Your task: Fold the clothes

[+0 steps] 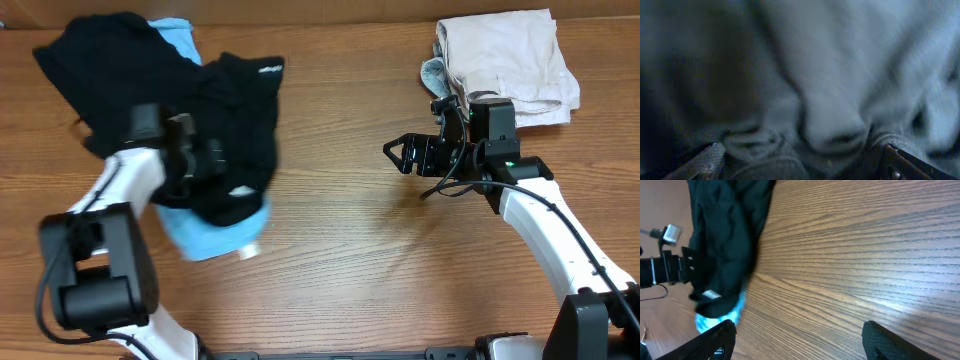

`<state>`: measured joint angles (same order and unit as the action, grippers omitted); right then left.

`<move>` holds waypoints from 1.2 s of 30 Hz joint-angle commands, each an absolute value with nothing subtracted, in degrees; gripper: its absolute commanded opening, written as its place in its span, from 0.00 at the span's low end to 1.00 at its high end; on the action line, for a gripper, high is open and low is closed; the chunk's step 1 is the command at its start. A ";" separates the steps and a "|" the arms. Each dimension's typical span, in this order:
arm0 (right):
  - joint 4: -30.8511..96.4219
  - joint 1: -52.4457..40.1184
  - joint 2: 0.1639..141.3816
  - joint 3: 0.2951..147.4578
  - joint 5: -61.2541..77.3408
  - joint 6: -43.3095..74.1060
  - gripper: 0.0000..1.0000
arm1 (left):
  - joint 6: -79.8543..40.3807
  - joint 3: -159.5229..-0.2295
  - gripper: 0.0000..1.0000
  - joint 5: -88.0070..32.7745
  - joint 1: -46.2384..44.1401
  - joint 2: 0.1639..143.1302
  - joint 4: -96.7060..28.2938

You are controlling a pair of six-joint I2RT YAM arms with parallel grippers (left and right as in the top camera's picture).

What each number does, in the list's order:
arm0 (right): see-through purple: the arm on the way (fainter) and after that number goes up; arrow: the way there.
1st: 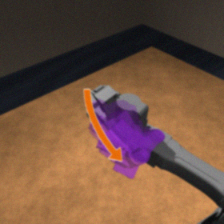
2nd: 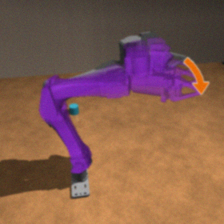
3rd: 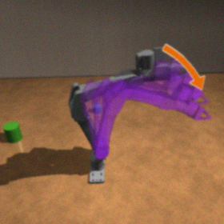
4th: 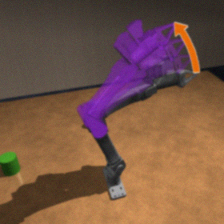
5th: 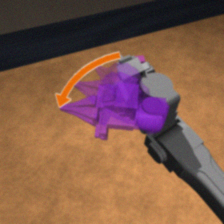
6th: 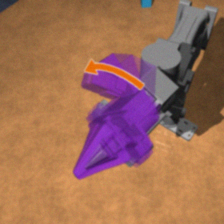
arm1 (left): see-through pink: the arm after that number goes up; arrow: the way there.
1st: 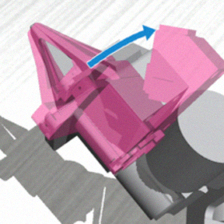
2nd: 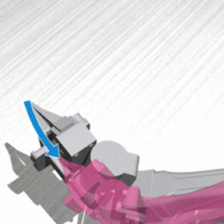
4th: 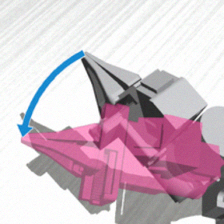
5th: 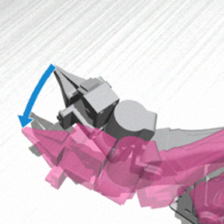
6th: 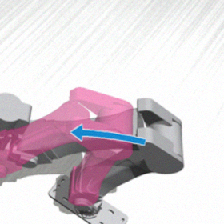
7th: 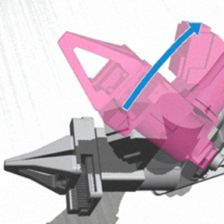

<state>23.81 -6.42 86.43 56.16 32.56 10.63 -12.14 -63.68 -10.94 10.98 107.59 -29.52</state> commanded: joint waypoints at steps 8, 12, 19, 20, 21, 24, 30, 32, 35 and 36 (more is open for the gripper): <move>23.27 -6.52 86.13 57.39 29.98 10.41 0.88 | -15.33 -55.07 1.00 7.77 30.26 116.55 -34.28; 23.29 -6.52 86.13 57.39 30.00 10.41 0.89 | -18.68 -55.13 1.00 12.56 34.61 116.51 -37.30; 22.85 -6.52 86.13 57.39 29.50 10.41 0.90 | -18.96 -58.00 1.00 12.21 38.46 116.44 -37.39; 22.70 -6.52 86.13 57.39 29.50 10.41 0.90 | -18.96 -59.22 1.00 12.21 38.46 116.44 -37.89; 22.61 -6.52 86.13 57.39 29.52 10.41 0.90 | -19.16 -60.71 1.00 12.21 38.41 116.44 -38.54; 22.63 -6.52 86.13 57.39 29.52 10.41 0.90 | -19.55 -66.52 1.00 12.19 38.33 116.44 -41.78; 22.28 -6.52 86.13 57.39 29.56 10.44 0.90 | -17.78 -82.91 1.00 10.70 37.30 116.44 -51.53; 22.15 -6.52 86.13 57.39 29.56 10.44 0.90 | -15.11 -89.47 1.00 6.31 36.38 116.44 -55.70; 21.98 -6.52 86.13 57.39 29.56 10.44 0.90 | -12.23 -97.95 1.00 -1.58 35.03 116.44 -61.25; 21.98 -6.52 86.13 57.39 29.56 10.44 0.90 | -11.25 -100.92 1.00 -4.64 34.50 116.44 -63.40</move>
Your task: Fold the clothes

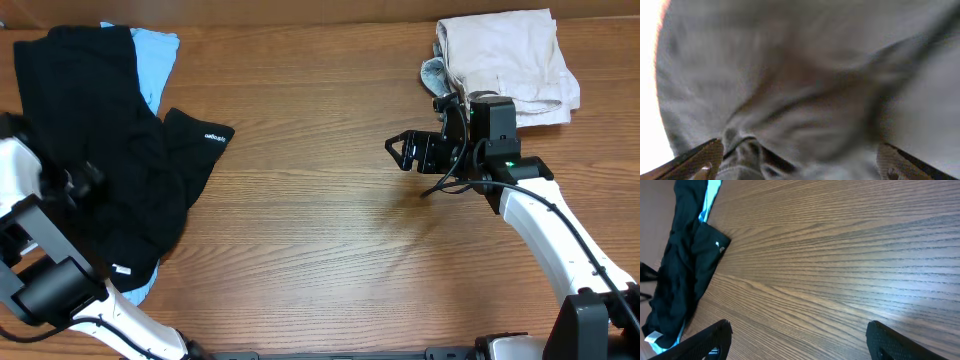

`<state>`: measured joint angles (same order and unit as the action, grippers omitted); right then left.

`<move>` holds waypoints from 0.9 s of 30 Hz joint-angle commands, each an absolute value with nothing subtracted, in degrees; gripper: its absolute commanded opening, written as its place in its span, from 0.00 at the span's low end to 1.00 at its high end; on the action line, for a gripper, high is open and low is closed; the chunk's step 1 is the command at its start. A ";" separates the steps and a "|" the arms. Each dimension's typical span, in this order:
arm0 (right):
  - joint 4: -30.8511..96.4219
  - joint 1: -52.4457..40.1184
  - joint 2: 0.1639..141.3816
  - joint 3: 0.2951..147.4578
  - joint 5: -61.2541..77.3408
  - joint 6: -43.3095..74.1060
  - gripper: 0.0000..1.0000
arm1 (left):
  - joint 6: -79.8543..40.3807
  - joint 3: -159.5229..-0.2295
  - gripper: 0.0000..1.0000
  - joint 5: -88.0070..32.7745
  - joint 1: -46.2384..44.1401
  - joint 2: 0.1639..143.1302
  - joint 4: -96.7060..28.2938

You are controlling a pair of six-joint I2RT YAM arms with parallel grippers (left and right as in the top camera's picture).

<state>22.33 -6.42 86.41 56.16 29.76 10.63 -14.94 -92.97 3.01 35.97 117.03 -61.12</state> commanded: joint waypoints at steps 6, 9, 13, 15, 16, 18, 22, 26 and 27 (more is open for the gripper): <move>22.02 -6.52 86.13 57.39 29.58 10.46 0.90 | -2.59 -114.41 1.00 -18.72 30.92 116.44 -74.13; 22.22 -6.52 86.13 57.39 29.58 10.46 0.90 | 0.78 -115.26 1.00 -17.23 28.25 116.46 -76.47; 23.09 -6.52 86.13 57.39 29.54 10.41 0.90 | 0.86 -112.09 1.00 -12.19 25.08 116.53 -76.49; 23.29 -6.52 86.13 57.39 29.54 10.41 0.90 | 0.82 -109.93 0.97 -10.90 24.12 116.53 -75.35; 23.31 -6.52 86.13 57.39 29.54 10.41 0.90 | 0.58 -108.64 0.95 -10.31 23.73 116.53 -74.22; 23.31 -6.52 86.13 57.39 29.52 10.41 0.89 | -0.23 -105.65 0.95 -9.26 23.14 116.53 -70.87; 23.29 -6.52 86.13 57.39 29.52 10.44 0.89 | -2.92 -100.49 0.95 -9.26 22.83 116.55 -63.35; 23.31 -6.52 86.13 57.39 29.54 10.44 0.89 | -6.59 -95.44 0.93 -9.85 22.83 116.57 -54.46; 23.31 -6.52 86.13 57.39 29.54 10.44 0.89 | -6.66 -94.21 0.91 -10.63 22.83 116.57 -52.16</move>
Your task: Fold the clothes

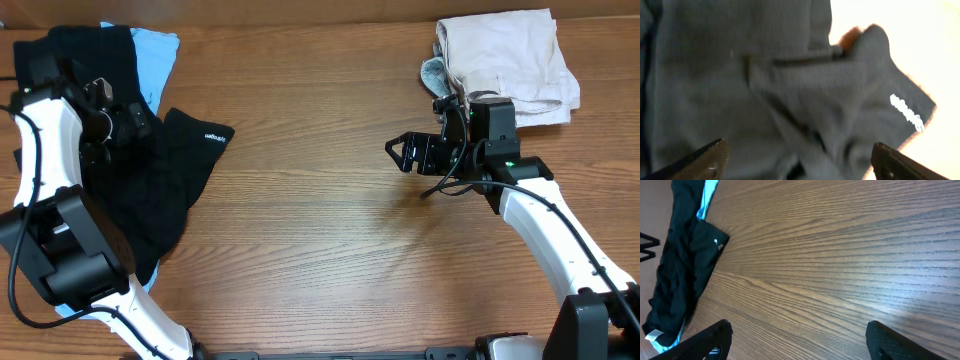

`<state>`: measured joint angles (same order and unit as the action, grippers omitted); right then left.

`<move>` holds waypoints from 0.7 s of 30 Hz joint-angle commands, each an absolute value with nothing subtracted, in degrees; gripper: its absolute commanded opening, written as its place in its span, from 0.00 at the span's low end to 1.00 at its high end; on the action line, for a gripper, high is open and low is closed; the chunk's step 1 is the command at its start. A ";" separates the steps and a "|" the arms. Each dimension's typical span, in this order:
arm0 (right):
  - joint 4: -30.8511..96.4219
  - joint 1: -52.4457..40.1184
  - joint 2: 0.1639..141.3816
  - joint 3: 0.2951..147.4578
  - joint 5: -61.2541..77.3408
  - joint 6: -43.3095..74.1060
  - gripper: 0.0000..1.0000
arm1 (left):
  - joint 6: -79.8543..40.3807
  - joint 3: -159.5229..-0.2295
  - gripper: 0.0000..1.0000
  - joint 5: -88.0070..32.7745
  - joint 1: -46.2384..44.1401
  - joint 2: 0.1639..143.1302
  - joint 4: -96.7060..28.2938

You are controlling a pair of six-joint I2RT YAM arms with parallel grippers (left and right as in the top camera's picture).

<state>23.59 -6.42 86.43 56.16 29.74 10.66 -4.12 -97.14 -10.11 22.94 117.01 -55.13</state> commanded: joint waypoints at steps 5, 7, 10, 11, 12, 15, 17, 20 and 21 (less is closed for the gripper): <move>23.27 -6.52 86.13 57.39 29.54 10.44 0.89 | -6.66 -88.84 0.79 -13.17 22.09 116.57 -42.22; 23.31 -6.52 86.13 57.39 29.54 10.44 0.89 | -6.66 -87.31 0.77 -13.15 21.43 116.57 -39.44; 23.33 -6.52 86.13 57.39 29.54 10.46 0.89 | -6.63 -85.56 0.73 -12.75 20.53 116.57 -36.58; 23.31 -6.52 86.13 57.39 29.56 10.46 0.89 | -6.63 -85.12 0.71 -12.67 20.29 116.57 -35.73; 23.31 -6.52 86.13 57.39 29.56 10.46 0.89 | -6.63 -84.71 0.66 -12.40 20.14 116.57 -35.05; 23.31 -6.52 86.13 57.39 29.54 10.44 0.89 | -6.66 -83.88 0.47 -11.86 19.70 116.57 -33.82; 23.31 -6.52 86.13 57.39 29.54 10.44 0.89 | -6.66 -83.55 0.36 -11.84 19.68 116.57 -33.61; 23.31 -6.52 86.13 57.39 29.54 10.44 0.89 | -6.63 -82.89 0.12 -11.81 19.68 116.57 -33.61; 23.31 -6.52 86.13 57.39 29.54 10.46 0.89 | -6.63 -82.67 0.04 -11.81 19.68 116.57 -33.61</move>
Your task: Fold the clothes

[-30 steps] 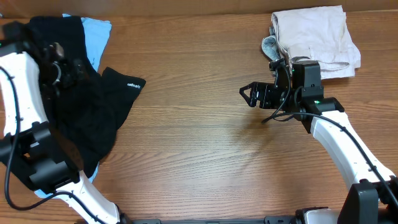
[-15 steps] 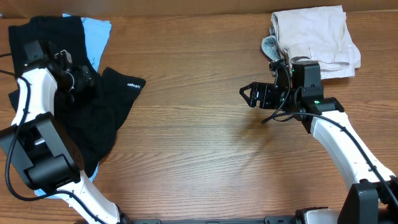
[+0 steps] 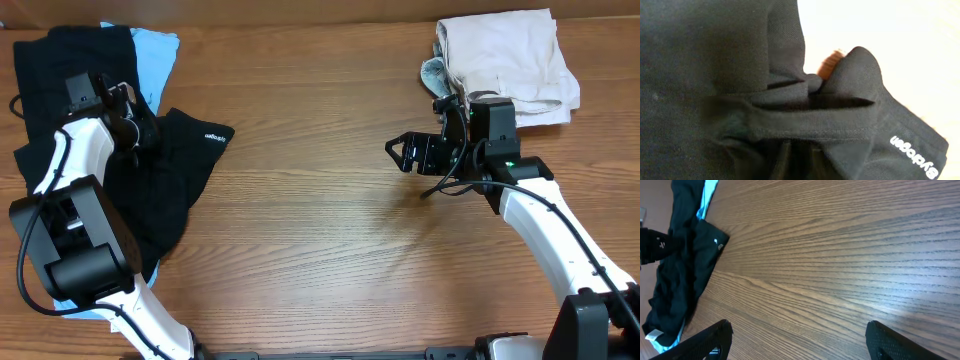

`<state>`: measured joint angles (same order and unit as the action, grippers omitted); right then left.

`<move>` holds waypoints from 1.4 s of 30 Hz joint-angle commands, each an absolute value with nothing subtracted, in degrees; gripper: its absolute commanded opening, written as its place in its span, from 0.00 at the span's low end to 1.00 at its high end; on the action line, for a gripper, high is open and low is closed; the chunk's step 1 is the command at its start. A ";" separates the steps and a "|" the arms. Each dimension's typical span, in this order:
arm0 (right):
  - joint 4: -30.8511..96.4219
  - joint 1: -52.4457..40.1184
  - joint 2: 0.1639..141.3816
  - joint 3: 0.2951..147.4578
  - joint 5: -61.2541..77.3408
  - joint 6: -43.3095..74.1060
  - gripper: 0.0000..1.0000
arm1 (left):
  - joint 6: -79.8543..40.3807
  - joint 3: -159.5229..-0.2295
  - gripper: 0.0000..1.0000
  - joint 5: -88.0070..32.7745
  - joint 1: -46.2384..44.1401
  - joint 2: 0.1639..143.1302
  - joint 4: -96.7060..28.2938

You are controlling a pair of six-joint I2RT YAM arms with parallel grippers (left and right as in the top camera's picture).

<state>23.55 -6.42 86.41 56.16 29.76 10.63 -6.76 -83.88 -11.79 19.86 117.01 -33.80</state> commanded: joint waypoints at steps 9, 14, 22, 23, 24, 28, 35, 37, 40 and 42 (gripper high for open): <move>23.31 -6.52 86.13 57.39 29.54 10.46 0.89 | -6.70 -92.40 0.04 -21.39 19.73 114.34 -40.95; 23.31 -6.52 86.13 57.39 29.54 10.46 0.89 | -5.74 -104.05 0.04 -21.34 18.87 111.50 -50.81; 23.29 -6.52 86.13 57.39 29.54 10.46 0.89 | -5.63 -107.04 0.04 -19.55 18.28 109.49 -56.80; 23.29 -6.52 86.13 57.39 29.54 10.46 0.89 | -5.52 -107.04 0.04 -19.81 18.28 109.49 -57.10; 23.29 -6.52 86.13 57.39 29.54 10.46 0.89 | -5.37 -107.04 0.04 -20.40 18.28 109.45 -57.21; 23.81 -6.52 86.13 57.39 29.56 10.46 0.89 | -4.69 -107.24 0.04 -24.86 18.22 108.05 -56.93; 25.28 -6.52 86.13 57.39 29.56 10.46 0.89 | -4.69 -112.55 0.04 -26.87 17.91 101.19 -57.17; 25.23 -6.52 86.13 57.39 29.56 10.46 0.89 | -4.69 -114.50 0.04 -26.92 17.91 98.59 -57.19; 25.21 -6.52 86.13 57.39 29.56 10.46 0.89 | -4.69 -117.54 0.04 -27.03 17.93 94.76 -57.04; 25.21 -6.52 86.13 57.39 29.56 10.46 0.89 | -4.69 -119.57 0.04 -27.03 17.93 92.29 -56.88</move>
